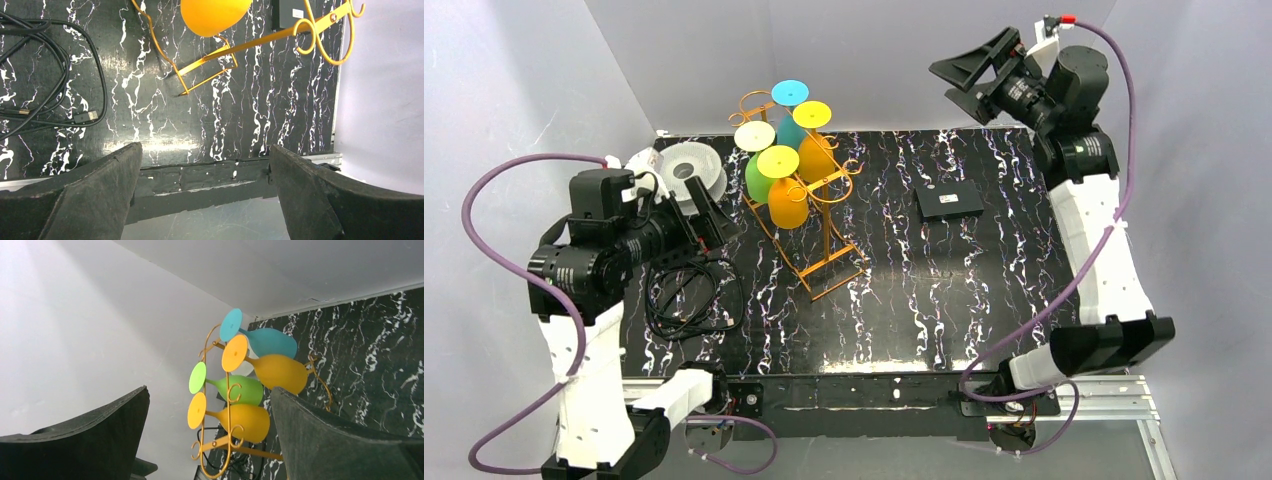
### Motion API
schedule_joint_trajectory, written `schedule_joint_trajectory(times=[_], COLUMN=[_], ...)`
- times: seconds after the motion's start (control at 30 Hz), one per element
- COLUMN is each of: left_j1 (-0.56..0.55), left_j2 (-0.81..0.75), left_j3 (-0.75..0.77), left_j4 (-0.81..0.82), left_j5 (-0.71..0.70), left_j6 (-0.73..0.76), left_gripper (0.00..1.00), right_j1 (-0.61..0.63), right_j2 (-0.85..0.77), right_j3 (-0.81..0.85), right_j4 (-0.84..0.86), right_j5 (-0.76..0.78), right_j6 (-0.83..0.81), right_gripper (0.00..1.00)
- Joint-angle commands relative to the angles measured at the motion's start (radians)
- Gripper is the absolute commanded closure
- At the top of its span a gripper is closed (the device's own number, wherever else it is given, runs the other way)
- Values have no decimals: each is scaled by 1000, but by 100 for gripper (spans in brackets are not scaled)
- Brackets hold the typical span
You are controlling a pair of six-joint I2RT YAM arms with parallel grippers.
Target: Take the wine glass off the wine glass rack
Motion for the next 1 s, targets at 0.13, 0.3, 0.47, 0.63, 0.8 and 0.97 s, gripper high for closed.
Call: schedule_joint_trajectory(times=[0.13, 0.3, 0.47, 0.63, 0.8, 0.97], left_j1=[-18, -21, -21, -21, -21, -21], left_j2=[99, 153, 180, 210, 231, 247], left_j3=[87, 149, 196, 237, 278, 305], left_j4=[9, -8, -23, -30, -34, -36], left_j5=[-35, -69, -100, -111, -120, -121], left_j6=[-33, -33, -12, -4, 6, 6], left_gripper=[0, 0, 0, 0, 0, 0], right_j1=[16, 19, 29, 53, 76, 103], right_j2=[167, 241, 353, 456, 528, 574], right_j3=[217, 253, 356, 441, 487, 513], right_j4=[20, 36, 28, 27, 52, 62], right_j5=[-57, -65, -88, -99, -126, -143], right_j6=[33, 56, 75, 98, 118, 124], right_gripper=[2, 2, 4, 6, 11, 14])
